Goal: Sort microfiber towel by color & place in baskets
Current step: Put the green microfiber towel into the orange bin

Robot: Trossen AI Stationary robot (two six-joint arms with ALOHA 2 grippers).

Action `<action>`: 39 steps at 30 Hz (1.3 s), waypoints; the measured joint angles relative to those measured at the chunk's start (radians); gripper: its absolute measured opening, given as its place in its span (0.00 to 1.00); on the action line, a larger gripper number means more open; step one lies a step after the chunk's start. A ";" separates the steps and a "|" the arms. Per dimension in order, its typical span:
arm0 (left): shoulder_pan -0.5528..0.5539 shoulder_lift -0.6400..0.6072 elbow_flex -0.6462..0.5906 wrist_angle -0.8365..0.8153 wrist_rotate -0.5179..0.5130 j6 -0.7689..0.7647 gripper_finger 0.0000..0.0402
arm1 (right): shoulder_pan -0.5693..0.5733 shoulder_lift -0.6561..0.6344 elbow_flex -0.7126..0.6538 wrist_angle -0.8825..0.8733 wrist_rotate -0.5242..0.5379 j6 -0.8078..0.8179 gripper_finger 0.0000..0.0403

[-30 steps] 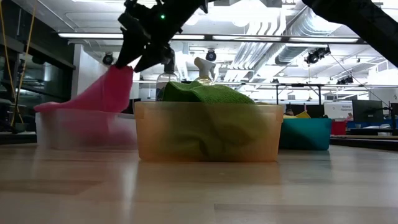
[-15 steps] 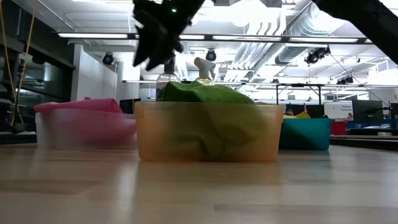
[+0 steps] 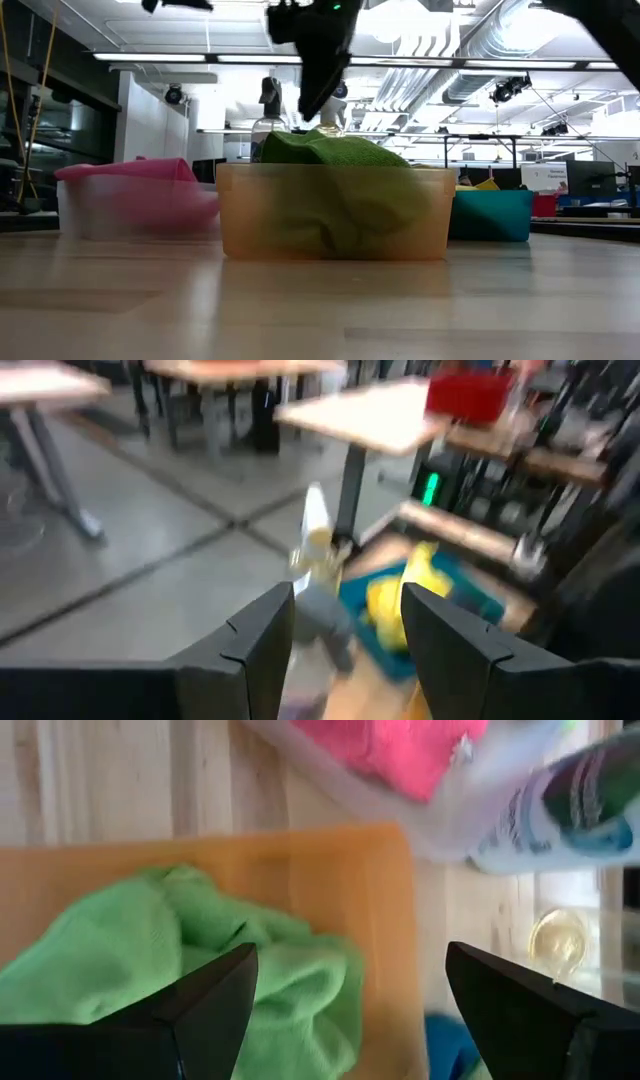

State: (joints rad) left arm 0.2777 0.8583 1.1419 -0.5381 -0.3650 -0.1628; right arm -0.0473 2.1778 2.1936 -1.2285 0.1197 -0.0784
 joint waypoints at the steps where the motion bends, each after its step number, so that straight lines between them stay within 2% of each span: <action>1: 0.000 0.006 0.000 -0.034 -0.006 -0.011 0.43 | 0.001 -0.035 -0.048 0.014 -0.002 0.018 0.79; 3: 0.001 0.017 0.000 -0.071 -0.015 -0.020 0.43 | 0.003 -0.129 -0.192 0.049 -0.003 0.065 0.79; 6: 0.007 0.032 0.000 -0.120 -0.038 -0.034 0.43 | 0.017 -0.343 -0.509 0.161 0.039 0.197 0.79; 10: 0.062 0.064 0.000 -0.221 -0.165 -0.136 0.43 | 0.051 -0.673 -0.943 0.287 0.091 0.531 0.79; 13: 0.190 0.117 0.000 -0.370 -0.216 -0.201 0.43 | 0.089 -0.895 -1.182 0.399 0.091 0.825 0.79; 17: 0.399 0.223 -0.005 -0.518 -0.134 -0.286 0.43 | 0.135 -1.108 -1.383 0.547 0.142 1.043 0.79; 22: 0.532 0.318 -0.119 -0.502 -0.063 -0.347 0.43 | 0.125 -1.219 -1.480 0.616 0.193 1.104 0.79; 25: 0.548 0.331 -0.252 -0.473 -0.030 -0.429 0.43 | 0.119 -1.225 -1.483 0.619 0.193 1.084 0.79; 30: 0.543 0.280 -0.493 -0.260 0.006 -0.641 0.43 | 0.119 -1.222 -1.475 0.627 0.195 1.046 0.79; 36: 0.571 0.281 -0.607 0.010 -0.090 -0.723 0.43 | 0.115 -1.222 -1.475 0.628 0.233 1.041 0.79; 39: 0.604 0.323 -0.612 0.042 -0.143 -0.762 0.43 | 0.101 -1.222 -1.475 0.633 0.227 1.046 0.79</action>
State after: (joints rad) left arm 0.8818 1.1808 0.5299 -0.4956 -0.5078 -0.9246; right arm 0.0541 0.9562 0.7185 -0.5954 0.3469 0.9681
